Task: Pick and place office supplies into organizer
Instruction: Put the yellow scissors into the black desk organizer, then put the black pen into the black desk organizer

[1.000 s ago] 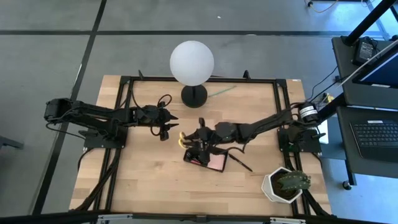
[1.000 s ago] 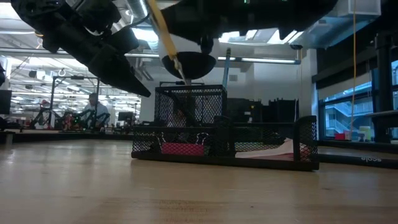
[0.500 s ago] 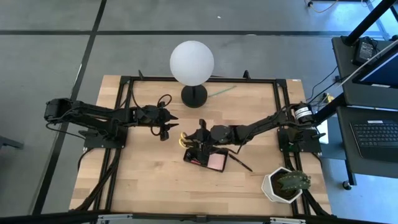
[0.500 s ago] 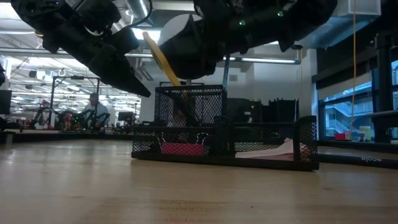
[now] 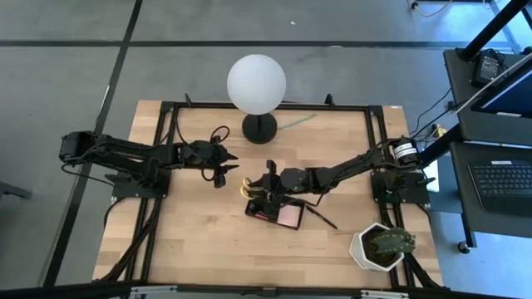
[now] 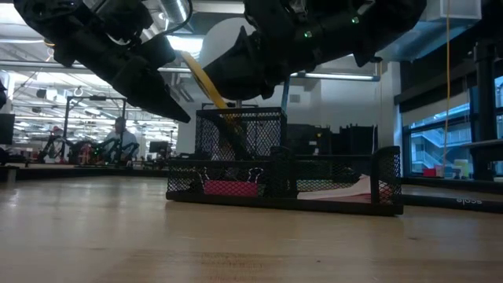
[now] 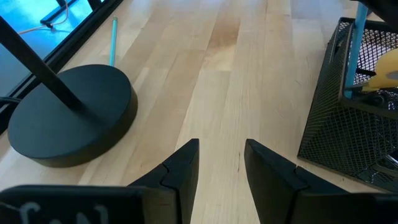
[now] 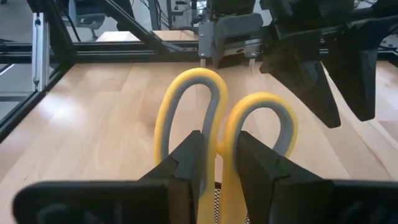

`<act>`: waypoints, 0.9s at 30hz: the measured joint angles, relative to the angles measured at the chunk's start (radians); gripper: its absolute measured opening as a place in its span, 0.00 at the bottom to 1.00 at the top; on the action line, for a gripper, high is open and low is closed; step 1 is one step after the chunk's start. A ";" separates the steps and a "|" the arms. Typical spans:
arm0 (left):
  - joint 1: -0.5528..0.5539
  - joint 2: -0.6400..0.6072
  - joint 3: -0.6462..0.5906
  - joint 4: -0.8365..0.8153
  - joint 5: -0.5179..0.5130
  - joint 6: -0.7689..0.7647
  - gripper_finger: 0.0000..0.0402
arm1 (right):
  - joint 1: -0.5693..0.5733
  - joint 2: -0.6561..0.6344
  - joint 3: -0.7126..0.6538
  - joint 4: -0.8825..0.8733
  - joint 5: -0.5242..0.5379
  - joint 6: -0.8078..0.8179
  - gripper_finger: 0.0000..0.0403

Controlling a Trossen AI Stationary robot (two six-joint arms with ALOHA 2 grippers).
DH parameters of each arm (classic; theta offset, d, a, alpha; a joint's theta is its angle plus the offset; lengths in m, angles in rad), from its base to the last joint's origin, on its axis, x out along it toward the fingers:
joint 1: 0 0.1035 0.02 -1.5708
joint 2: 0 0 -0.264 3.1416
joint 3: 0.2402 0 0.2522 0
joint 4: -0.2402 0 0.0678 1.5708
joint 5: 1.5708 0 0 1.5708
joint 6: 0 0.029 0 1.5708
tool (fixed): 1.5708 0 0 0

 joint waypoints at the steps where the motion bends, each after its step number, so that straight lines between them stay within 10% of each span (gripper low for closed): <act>1: 0.000 0.000 0.000 0.000 0.000 0.000 0.31 | 0.000 0.000 0.000 0.000 0.000 -0.012 0.21; 14: 0.000 0.000 0.000 0.000 -0.001 -0.009 0.31 | -0.006 -0.004 0.000 0.001 -0.001 -0.017 0.47; 27: 0.000 0.000 0.000 0.000 -0.002 0.053 0.31 | 0.042 -0.234 0.002 -0.205 -0.008 -0.031 0.49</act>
